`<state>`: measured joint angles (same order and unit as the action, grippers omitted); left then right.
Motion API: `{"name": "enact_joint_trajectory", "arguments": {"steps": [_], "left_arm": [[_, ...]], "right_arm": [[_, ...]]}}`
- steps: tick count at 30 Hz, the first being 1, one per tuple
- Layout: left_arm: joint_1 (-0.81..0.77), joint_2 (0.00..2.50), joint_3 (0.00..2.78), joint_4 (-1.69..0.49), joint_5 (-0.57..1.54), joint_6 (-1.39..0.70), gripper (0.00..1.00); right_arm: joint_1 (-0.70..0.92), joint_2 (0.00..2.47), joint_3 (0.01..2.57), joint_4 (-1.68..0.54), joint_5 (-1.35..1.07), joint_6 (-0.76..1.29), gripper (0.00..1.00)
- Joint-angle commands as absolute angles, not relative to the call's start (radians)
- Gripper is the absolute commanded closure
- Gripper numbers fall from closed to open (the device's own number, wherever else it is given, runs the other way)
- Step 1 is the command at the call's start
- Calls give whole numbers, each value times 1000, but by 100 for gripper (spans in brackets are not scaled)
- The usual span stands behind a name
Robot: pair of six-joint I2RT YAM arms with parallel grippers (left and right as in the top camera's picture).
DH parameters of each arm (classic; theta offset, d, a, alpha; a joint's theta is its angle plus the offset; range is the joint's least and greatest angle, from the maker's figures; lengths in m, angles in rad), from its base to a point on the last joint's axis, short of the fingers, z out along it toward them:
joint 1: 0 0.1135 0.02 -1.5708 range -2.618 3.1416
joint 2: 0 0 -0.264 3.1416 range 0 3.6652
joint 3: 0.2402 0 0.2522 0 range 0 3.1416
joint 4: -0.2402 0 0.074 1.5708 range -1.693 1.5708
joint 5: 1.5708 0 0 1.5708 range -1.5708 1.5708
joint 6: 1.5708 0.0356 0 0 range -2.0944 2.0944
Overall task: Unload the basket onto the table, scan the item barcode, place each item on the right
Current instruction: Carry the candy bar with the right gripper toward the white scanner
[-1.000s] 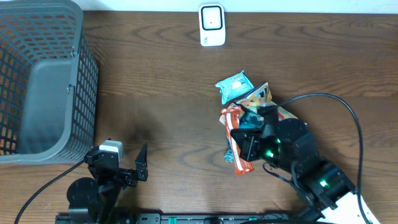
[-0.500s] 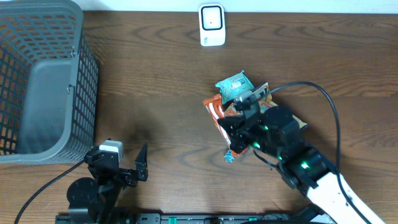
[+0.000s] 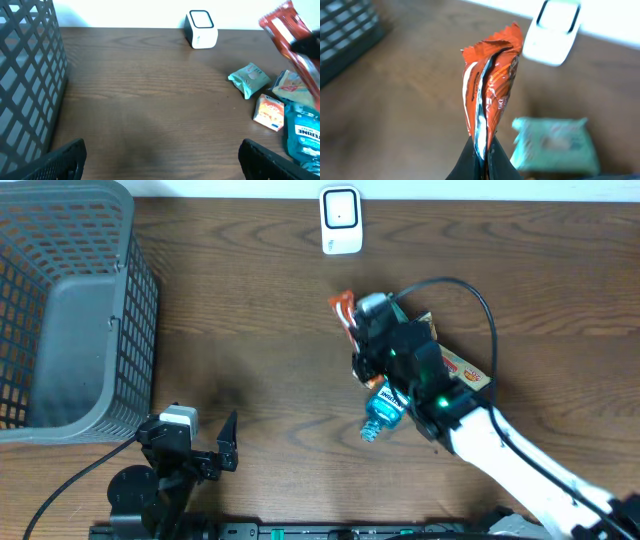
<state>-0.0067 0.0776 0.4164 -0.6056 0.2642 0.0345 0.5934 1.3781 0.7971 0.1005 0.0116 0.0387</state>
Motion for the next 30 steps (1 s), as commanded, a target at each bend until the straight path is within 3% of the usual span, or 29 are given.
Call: {"name": "enact_joint_trajectory", "arguments": {"steps": [1, 11, 30], "left_arm": [[-2, 79, 426, -606, 277, 48, 3], [-2, 79, 426, -606, 277, 48, 3], [-2, 79, 426, -606, 277, 48, 3]], "right_arm": [[598, 1445, 875, 144, 85, -105, 99], [596, 1740, 1129, 217, 185, -413, 99], [506, 2434, 1870, 461, 366, -958, 99]]}}
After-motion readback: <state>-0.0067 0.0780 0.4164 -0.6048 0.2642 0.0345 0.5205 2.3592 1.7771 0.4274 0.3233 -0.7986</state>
